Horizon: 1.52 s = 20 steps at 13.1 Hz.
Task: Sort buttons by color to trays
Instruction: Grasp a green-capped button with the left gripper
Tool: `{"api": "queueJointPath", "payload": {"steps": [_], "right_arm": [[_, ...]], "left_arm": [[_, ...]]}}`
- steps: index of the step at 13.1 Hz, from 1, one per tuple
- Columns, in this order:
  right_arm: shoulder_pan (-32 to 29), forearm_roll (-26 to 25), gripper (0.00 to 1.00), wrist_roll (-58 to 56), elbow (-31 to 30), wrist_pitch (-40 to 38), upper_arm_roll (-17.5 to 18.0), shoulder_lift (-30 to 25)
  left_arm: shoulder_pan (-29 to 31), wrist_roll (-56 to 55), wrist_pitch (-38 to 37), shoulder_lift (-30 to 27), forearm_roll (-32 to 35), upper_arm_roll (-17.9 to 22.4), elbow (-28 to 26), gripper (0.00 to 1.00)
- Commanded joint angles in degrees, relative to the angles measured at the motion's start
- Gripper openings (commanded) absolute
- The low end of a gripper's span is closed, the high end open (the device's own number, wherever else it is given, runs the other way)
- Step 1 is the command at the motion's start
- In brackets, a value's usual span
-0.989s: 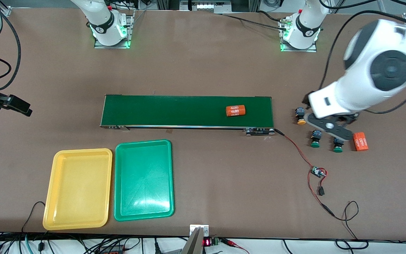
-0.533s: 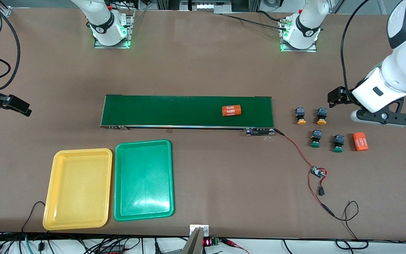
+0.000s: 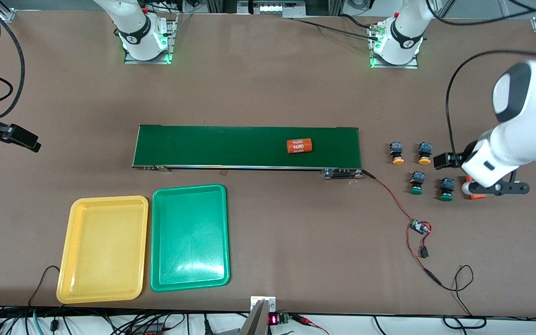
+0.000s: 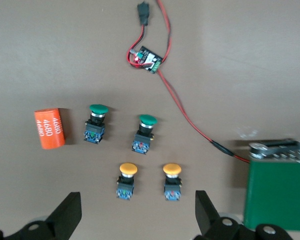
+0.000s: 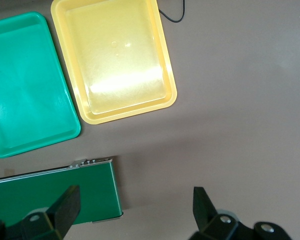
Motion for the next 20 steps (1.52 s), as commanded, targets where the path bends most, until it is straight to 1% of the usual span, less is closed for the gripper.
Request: {"api": "queueJointPath", "payload": {"steps": [1,3,5,6,8,10,12,13,17,19,20], "right_arm": [[-0.1,-0.7,1.00,0.5,-0.1,-0.7,0.3,0.6],[-0.4,-0.5,1.00,-0.2,-0.2,-0.7,0.3,1.7],[-0.2,-0.3,1.00,0.8,-0.5,-0.8,0.4,1.9],[0.0,-0.5,1.00,0.1,-0.6,-0.8,0.4,2.0],[0.4,-0.6,1.00,-0.1,-0.3,-0.3,0.5,3.1],[0.2,-0.3,1.00,-0.3,-0.5,-0.2,0.6,3.4],[0.4,-0.1,1.00,-0.3,-0.4,-0.3,0.8,3.9],[0.4,-0.3,1.00,-0.3,-0.4,-0.3,0.8,3.9],[0.6,-0.6,1.00,0.1,-0.1,-0.8,0.8,3.6],[0.9,-2.3,1.00,-0.3,-0.1,-0.4,0.9,3.8],[0.7,-2.3,1.00,-0.5,-0.4,-0.6,0.8,3.9]], "left_arm": [[-0.9,-0.2,4.5,4.0,-1.3,2.2,-2.0,1.00],[-0.8,0.5,11.2,5.2,-1.1,2.6,-7.6,1.00],[-0.8,0.5,23.0,5.1,-0.9,2.6,-16.4,1.00],[-0.8,0.7,27.3,5.1,-0.4,2.6,-19.3,1.00],[-0.8,2.3,32.5,5.2,-0.3,2.8,-23.8,1.00],[-0.8,3.8,40.8,5.7,-0.3,2.9,-28.5,1.00],[-0.9,6.0,47.2,7.2,0.7,3.3,-30.3,1.00],[-0.9,7.0,48.0,7.4,0.8,4.1,-30.2,1.00],[-0.9,8.8,48.1,7.3,2.5,4.7,-29.9,1.00],[-0.9,8.6,48.1,7.9,2.6,4.8,-30.0,1.00],[-0.9,8.6,48.2,8.1,2.6,4.8,-29.9,0.97]]}}
